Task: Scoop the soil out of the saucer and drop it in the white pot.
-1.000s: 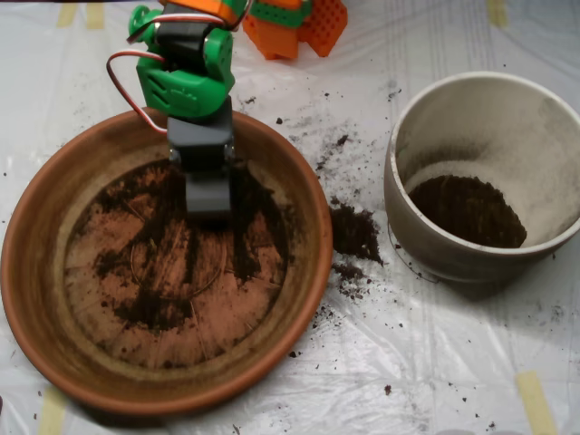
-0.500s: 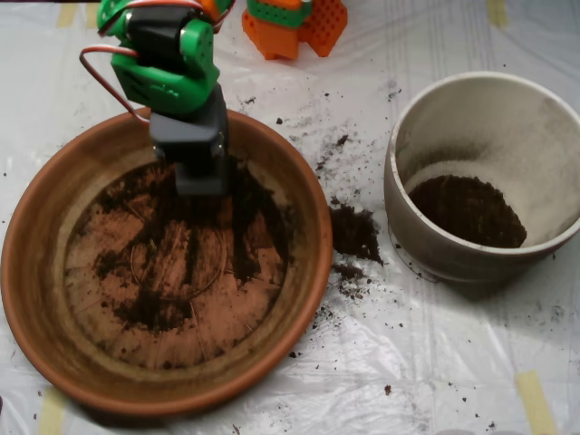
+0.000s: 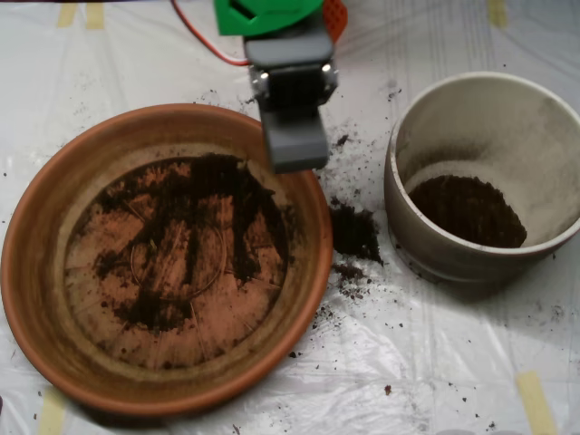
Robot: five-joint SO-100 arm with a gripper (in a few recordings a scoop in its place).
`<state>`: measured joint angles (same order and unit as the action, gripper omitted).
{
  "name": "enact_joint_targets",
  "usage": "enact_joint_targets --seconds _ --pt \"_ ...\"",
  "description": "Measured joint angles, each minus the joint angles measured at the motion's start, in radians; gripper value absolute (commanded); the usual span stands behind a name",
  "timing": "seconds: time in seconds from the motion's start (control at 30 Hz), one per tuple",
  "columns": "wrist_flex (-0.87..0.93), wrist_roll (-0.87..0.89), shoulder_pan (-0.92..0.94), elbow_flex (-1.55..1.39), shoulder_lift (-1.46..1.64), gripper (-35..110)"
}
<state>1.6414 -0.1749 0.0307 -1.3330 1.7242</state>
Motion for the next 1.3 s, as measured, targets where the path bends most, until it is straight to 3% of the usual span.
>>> enact_joint_targets --seconds 0.33,0.4,0.47,0.5,0.73,1.0,1.3 --pt "0.15 -0.012 -0.318 0.477 -0.158 0" --pt "0.15 -0.032 -0.356 0.5 -0.209 9" --pt "0.15 -0.052 -0.377 0.502 -0.249 32" --pt "0.15 -0.064 -0.385 0.502 -0.264 37" --pt "0.15 -0.084 -0.408 0.486 -0.285 43" --pt "0.129 -0.057 -0.328 0.414 -0.195 45" --pt "0.009 -0.1 0.055 0.032 0.135 42"
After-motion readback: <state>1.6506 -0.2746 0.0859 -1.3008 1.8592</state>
